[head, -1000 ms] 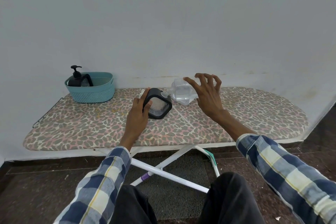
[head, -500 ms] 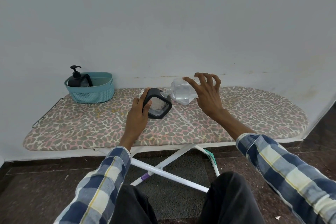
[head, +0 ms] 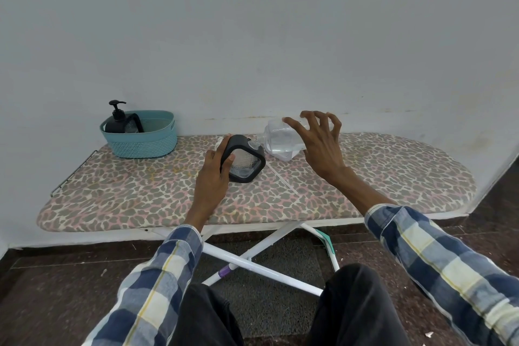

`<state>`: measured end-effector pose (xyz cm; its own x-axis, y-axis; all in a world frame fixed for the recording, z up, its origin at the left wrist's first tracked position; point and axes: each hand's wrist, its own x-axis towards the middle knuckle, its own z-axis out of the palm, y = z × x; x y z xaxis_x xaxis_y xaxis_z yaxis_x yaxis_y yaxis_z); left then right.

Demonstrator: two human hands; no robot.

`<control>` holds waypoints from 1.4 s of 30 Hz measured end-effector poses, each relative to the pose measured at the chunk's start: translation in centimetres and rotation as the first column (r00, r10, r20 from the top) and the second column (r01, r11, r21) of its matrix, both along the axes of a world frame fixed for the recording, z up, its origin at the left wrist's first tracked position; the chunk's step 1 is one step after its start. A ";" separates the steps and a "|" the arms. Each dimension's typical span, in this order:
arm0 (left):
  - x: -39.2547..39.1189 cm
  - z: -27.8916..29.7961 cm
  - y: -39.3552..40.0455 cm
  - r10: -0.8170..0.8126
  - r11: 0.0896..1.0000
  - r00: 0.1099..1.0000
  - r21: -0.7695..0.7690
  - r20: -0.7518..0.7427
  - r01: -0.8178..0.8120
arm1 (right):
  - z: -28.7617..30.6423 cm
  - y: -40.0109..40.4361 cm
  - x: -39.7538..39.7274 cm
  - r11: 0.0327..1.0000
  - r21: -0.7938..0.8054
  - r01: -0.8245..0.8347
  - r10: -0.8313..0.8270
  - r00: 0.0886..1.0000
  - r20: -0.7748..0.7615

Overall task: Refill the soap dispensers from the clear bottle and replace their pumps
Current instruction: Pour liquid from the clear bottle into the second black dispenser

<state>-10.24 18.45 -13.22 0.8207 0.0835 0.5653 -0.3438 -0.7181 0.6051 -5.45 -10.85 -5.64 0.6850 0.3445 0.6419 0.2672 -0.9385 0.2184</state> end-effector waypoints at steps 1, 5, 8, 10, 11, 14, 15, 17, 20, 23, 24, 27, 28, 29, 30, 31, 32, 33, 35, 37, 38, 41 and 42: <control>0.0 0.0 0.0 0.002 1.000 1.000 0.000 0.000 -0.002 | 0.0 0.0 0.0 1.000 0.000 0.000 0.000 1.000 0.001; -0.1 0.1 -0.1 0.003 1.000 1.000 0.001 -0.003 -0.003 | 0.0 -0.1 0.0 1.000 0.000 -0.004 0.004 1.000 0.008; -0.1 0.2 -0.1 0.007 1.000 1.000 0.003 -0.011 -0.007 | 0.1 0.0 0.0 1.000 -0.004 0.000 0.000 1.000 -0.002; -0.2 0.3 -0.1 0.005 1.000 1.000 -0.005 -0.020 -0.005 | 0.1 0.0 0.0 1.000 -0.002 -0.003 0.003 1.000 -0.007; -0.2 0.3 -0.2 0.003 1.000 1.000 -0.011 -0.025 -0.003 | 0.1 0.0 0.0 1.000 0.001 -0.007 0.007 1.000 -0.010; -0.4 0.4 -0.2 0.006 1.000 0.999 -0.017 -0.035 -0.007 | 0.2 0.0 -0.1 1.000 0.005 -0.008 0.008 1.000 -0.014; -0.5 0.5 -0.2 0.007 1.000 0.999 -0.015 -0.036 -0.007 | 0.2 0.0 -0.2 1.000 0.006 -0.009 0.009 1.000 -0.013; -0.6 0.6 -0.3 0.008 1.000 0.999 -0.012 -0.036 -0.008 | 0.3 0.0 -0.3 1.000 0.006 -0.009 0.009 1.000 -0.009; -0.7 0.7 -0.3 0.008 1.000 0.999 -0.014 -0.041 -0.009 | 0.4 0.0 -0.3 1.000 0.002 -0.007 0.007 1.000 -0.011; -0.7 0.6 -0.3 0.010 1.000 0.999 -0.017 -0.039 -0.011 | 0.5 0.1 -0.2 1.000 -0.004 -0.008 0.008 1.000 -0.011; -0.7 0.6 -0.3 0.010 1.000 0.999 -0.016 -0.039 -0.010 | 0.5 0.1 -0.2 1.000 -0.005 -0.008 0.008 1.000 -0.009; -0.7 0.6 -0.3 0.011 1.000 0.999 -0.008 -0.037 -0.011 | 0.4 0.0 -0.2 1.000 -0.004 -0.012 0.012 1.000 -0.003; -0.7 0.6 -0.3 0.011 1.000 0.999 -0.008 -0.038 -0.012 | 0.4 0.0 -0.1 1.000 -0.003 -0.015 0.015 1.000 -0.001; -0.7 0.6 -0.3 0.013 1.000 0.999 -0.011 -0.039 -0.013 | 0.5 0.0 -0.1 1.000 -0.003 -0.017 0.017 1.000 0.002; -0.7 0.7 -0.3 0.014 1.000 0.999 -0.014 -0.041 -0.014 | 0.5 0.0 -0.1 1.000 -0.003 -0.017 0.017 1.000 0.002; -0.7 0.6 -0.3 0.014 1.000 0.999 -0.014 -0.041 -0.015 | 0.5 0.0 -0.1 1.000 -0.004 -0.017 0.017 1.000 0.002; -0.7 0.6 -0.3 0.014 1.000 0.999 -0.012 -0.039 -0.015 | 0.5 0.0 0.0 1.000 -0.005 -0.016 0.017 1.000 0.000; -0.7 0.6 -0.3 0.013 1.000 0.999 -0.010 -0.036 -0.014 | 0.4 0.0 0.0 1.000 -0.006 -0.016 0.016 1.000 -0.001; -0.6 0.6 -0.3 0.013 1.000 0.999 -0.008 -0.034 -0.014 | 0.4 0.0 0.0 1.000 -0.007 -0.015 0.015 1.000 -0.002; -0.6 0.5 -0.3 0.016 1.000 1.000 -0.002 -0.027 -0.016 | 0.4 0.0 0.0 1.000 -0.006 -0.016 0.016 1.000 0.000; -0.5 0.4 -0.3 0.017 1.000 1.000 0.001 -0.022 -0.017 | 0.4 0.0 0.0 1.000 -0.006 -0.017 0.017 1.000 0.001; -0.5 0.3 -0.2 0.010 1.000 1.000 -0.004 -0.017 -0.010 | 0.3 -0.1 0.0 1.000 -0.005 -0.018 0.018 1.000 0.008; -0.4 0.3 -0.2 0.007 1.000 1.000 -0.007 -0.019 -0.007 | 0.3 -0.1 0.0 1.000 -0.004 -0.020 0.020 1.000 0.012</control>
<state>-10.66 18.23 -12.95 0.8308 0.0935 0.5487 -0.3268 -0.7160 0.6168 -5.45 -10.97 -5.35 0.6705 0.3603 0.6486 0.2832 -0.9323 0.2251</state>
